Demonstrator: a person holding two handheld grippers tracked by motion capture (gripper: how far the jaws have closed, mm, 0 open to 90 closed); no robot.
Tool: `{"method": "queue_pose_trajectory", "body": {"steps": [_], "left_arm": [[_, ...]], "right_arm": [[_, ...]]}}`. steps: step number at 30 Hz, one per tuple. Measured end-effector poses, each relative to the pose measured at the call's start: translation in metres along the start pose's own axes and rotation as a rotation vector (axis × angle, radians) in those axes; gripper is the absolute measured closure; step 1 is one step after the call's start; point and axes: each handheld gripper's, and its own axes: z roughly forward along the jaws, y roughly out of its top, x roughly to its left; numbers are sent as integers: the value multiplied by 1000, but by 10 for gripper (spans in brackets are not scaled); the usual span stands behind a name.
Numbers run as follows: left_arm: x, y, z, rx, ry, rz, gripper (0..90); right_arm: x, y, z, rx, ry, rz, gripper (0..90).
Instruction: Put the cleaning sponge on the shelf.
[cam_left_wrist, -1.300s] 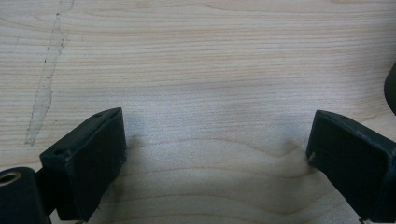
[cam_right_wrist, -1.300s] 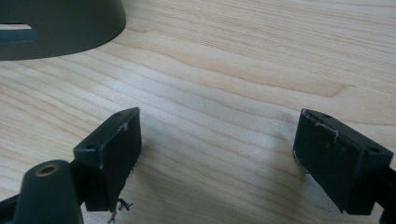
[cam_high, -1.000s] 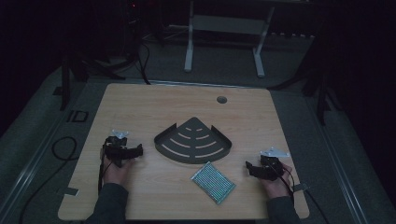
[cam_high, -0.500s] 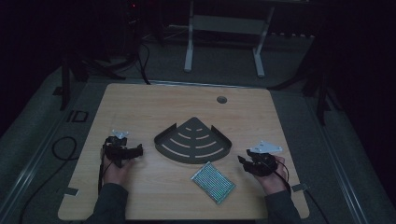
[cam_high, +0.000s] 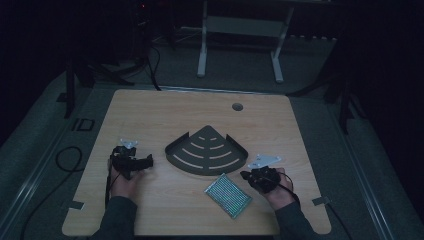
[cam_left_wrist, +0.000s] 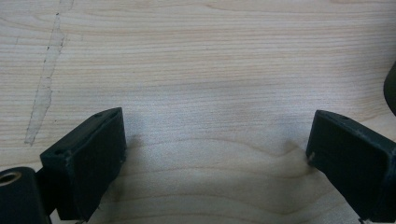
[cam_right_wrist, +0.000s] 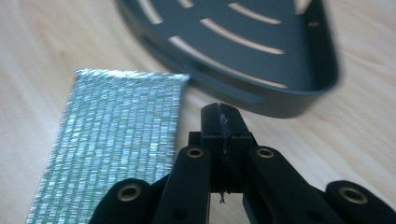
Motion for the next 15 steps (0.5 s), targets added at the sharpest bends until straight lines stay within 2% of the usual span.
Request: {"method": "queue_pose_trajectory", "body": {"steps": [6, 12, 15], "left_arm": [[0, 0, 0, 0, 0, 0, 52], [0, 0, 0, 0, 0, 0, 52], [0, 0, 0, 0, 0, 0, 52]], "right_arm": [[21, -1, 11, 41, 66, -38, 899], [30, -7, 17, 74, 92, -62, 899], [31, -10, 20, 91, 90, -68, 899]]}}
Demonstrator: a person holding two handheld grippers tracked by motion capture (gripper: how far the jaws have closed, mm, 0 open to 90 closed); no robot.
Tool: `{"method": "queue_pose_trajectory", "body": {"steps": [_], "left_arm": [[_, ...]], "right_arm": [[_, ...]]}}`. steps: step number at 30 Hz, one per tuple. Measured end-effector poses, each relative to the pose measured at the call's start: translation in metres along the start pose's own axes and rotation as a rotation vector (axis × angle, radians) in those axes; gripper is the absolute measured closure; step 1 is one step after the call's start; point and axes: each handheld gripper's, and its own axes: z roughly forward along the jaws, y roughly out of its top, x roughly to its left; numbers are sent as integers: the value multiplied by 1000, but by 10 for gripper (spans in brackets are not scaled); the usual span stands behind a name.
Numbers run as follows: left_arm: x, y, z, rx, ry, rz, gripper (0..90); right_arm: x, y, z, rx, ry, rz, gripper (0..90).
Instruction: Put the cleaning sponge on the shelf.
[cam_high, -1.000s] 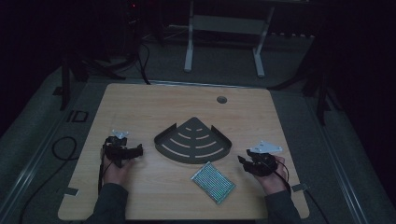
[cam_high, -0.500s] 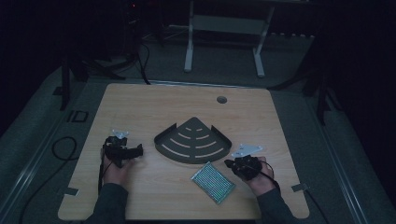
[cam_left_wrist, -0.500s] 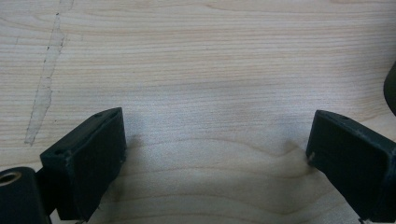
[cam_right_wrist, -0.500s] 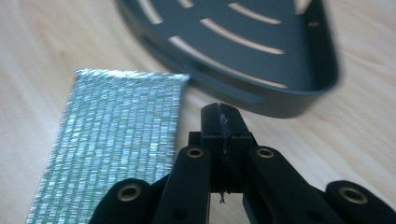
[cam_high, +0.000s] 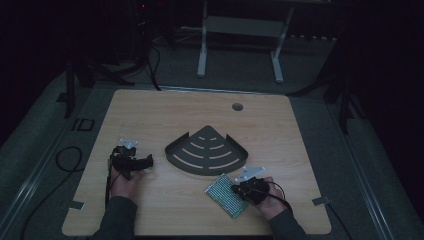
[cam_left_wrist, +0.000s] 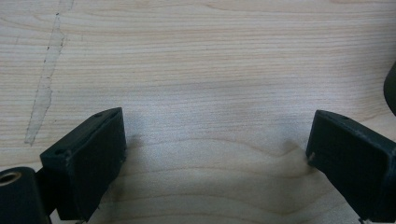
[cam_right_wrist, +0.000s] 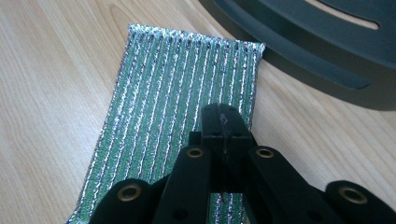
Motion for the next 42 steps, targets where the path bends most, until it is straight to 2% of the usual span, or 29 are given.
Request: {"method": "queue_pose_trajectory", "body": {"steps": [10, 19, 24, 31, 35, 36, 39, 40, 42], "left_arm": [[0, 0, 0, 0, 0, 0, 52], [0, 0, 0, 0, 0, 0, 52], [0, 0, 0, 0, 0, 0, 52], [0, 0, 0, 0, 0, 0, 52], [0, 0, 0, 0, 0, 0, 52], [0, 0, 0, 0, 0, 0, 52], [0, 0, 0, 0, 0, 0, 52], [0, 0, 0, 0, 0, 0, 52], [0, 0, 0, 0, 0, 0, 52]], "right_arm": [[-8, -9, -7, 7, -13, 5, 900], [-24, -22, -19, 35, -42, 10, 899], [-34, -30, -25, 49, -66, 28, 899], [-43, -29, -35, 46, -70, 73, 871], [-51, -20, -38, 77, -60, 107, 826], [-55, -16, -37, 107, -45, 131, 802], [-59, -13, -35, 136, -34, 152, 790], [-63, -10, -33, 164, -24, 176, 778], [-66, -8, -32, 187, -14, 197, 765]]}}
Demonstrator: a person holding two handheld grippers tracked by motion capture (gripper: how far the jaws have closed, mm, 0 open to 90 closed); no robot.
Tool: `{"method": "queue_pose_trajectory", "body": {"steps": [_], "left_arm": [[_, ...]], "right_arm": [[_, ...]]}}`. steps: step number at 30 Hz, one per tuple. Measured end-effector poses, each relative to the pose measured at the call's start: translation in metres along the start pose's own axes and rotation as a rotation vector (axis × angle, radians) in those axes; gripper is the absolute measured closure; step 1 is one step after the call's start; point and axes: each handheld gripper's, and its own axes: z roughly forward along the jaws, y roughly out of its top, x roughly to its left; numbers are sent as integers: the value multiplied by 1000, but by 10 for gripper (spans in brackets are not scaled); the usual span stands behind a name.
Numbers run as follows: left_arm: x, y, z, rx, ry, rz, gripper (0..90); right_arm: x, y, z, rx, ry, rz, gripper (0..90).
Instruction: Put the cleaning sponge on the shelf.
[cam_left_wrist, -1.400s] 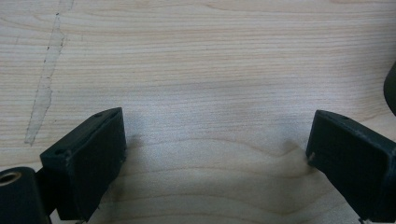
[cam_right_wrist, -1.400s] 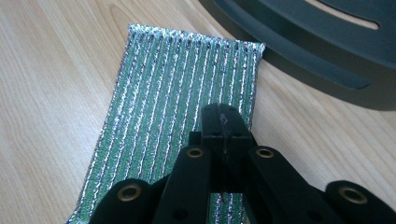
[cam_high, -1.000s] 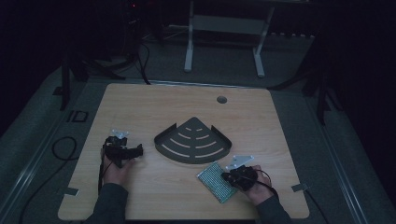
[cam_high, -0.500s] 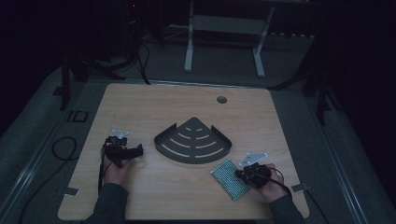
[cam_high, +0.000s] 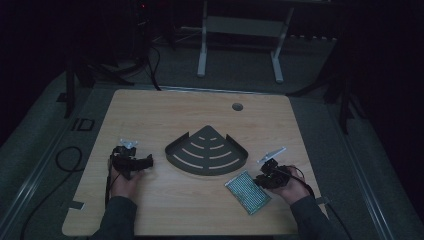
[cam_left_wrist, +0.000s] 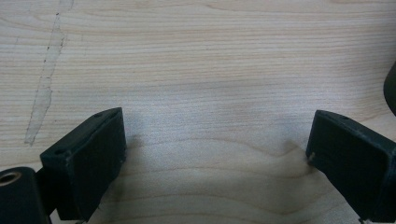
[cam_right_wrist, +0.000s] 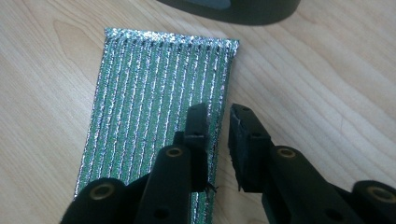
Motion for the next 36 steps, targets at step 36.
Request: {"method": "queue_pose_trajectory", "body": {"steps": [36], "left_arm": [[0, 0, 0, 0, 0, 0, 52]], "right_arm": [[-17, 20, 20, 217, 125, 62, 806]]}}
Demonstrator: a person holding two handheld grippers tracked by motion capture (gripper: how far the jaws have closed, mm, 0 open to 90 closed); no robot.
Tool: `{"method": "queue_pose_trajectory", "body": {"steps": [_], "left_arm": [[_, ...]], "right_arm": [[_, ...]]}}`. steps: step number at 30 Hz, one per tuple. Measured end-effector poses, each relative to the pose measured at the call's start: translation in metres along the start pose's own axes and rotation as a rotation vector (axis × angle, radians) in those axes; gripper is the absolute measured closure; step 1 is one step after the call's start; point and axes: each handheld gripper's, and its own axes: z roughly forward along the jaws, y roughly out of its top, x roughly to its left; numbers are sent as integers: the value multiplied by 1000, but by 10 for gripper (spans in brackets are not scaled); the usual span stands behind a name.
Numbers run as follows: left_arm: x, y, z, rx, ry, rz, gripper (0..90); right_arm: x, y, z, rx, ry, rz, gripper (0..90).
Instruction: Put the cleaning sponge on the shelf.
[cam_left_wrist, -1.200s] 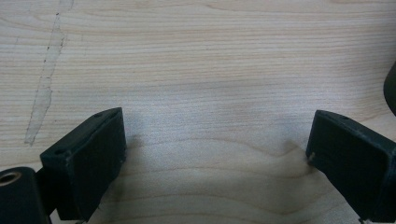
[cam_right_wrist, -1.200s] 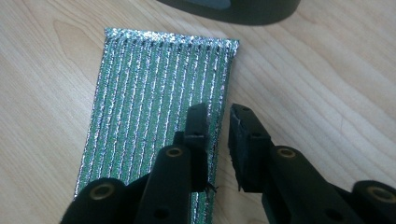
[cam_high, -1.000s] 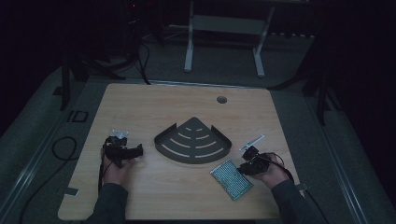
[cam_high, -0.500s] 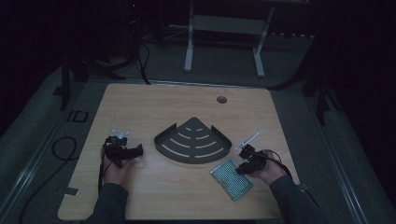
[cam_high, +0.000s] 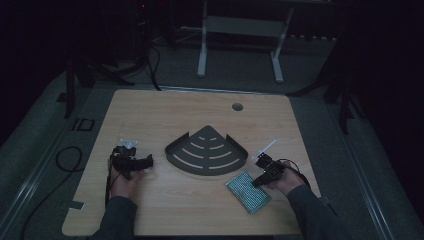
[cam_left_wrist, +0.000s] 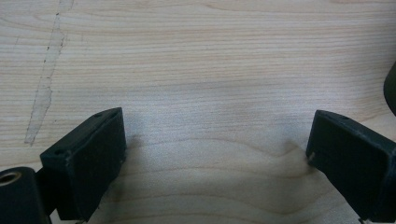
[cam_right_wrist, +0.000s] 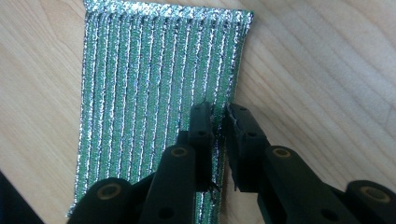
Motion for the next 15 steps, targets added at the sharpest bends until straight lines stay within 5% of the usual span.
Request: {"method": "queue_pose_trajectory", "body": {"steps": [4, 15], "left_arm": [[0, 0, 0, 0, 0, 0, 52], [0, 0, 0, 0, 0, 0, 52]], "right_arm": [[0, 3, 0, 25, 13, 2, 847], [9, 8, -6, 80, -63, -62, 895]]}}
